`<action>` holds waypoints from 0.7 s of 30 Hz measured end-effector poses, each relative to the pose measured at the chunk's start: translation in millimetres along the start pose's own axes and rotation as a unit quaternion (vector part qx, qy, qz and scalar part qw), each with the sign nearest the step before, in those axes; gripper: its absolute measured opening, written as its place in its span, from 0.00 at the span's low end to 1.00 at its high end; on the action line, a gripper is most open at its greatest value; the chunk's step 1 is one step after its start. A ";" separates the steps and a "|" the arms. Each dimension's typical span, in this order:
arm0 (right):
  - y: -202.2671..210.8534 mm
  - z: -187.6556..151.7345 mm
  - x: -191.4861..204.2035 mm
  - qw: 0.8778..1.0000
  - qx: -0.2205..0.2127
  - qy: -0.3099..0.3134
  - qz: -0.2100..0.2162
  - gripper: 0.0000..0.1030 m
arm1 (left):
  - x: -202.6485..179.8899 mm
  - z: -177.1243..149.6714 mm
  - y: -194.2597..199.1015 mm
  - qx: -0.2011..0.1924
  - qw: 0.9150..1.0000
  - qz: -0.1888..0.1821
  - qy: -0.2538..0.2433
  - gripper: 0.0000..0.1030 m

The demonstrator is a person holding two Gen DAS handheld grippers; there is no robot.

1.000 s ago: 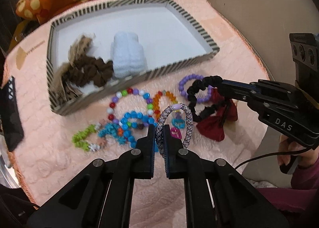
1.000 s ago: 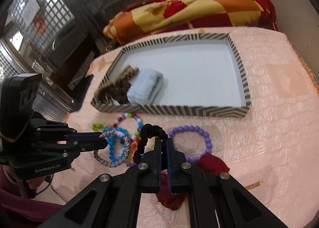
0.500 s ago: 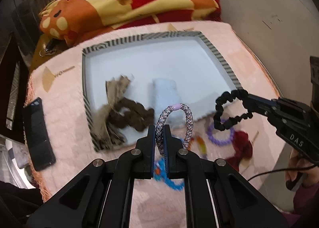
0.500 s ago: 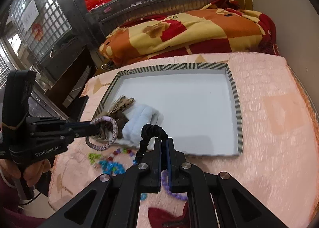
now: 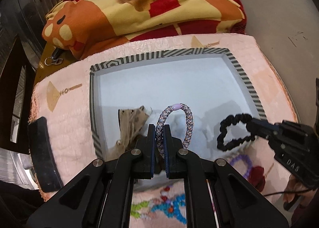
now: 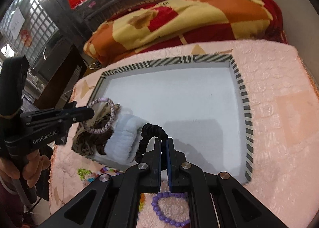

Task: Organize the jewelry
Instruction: 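Lower both held items into the tray and open both tools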

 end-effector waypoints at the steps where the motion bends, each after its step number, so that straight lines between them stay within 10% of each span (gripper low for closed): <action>1: -5.8 0.3 -2.5 1.000 0.007 -0.002 0.000 0.04 | 0.7 3.4 -5.0 0.002 1.000 0.003 0.003 0.06; 21: -50.3 -7.1 -11.4 0.996 0.082 0.023 -0.019 0.13 | 14.4 15.2 -68.2 0.057 0.997 0.029 0.030 0.06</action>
Point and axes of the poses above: each gripper's, at about its wrist camera, not at the fingertips, and y roughly against the way its jaws point, x to its left, z to its top, the point moved 5 cm from there along -y, roughly the way its jaws point, and after that the axes turned 7 degrees about y, right-handed, at the moved point
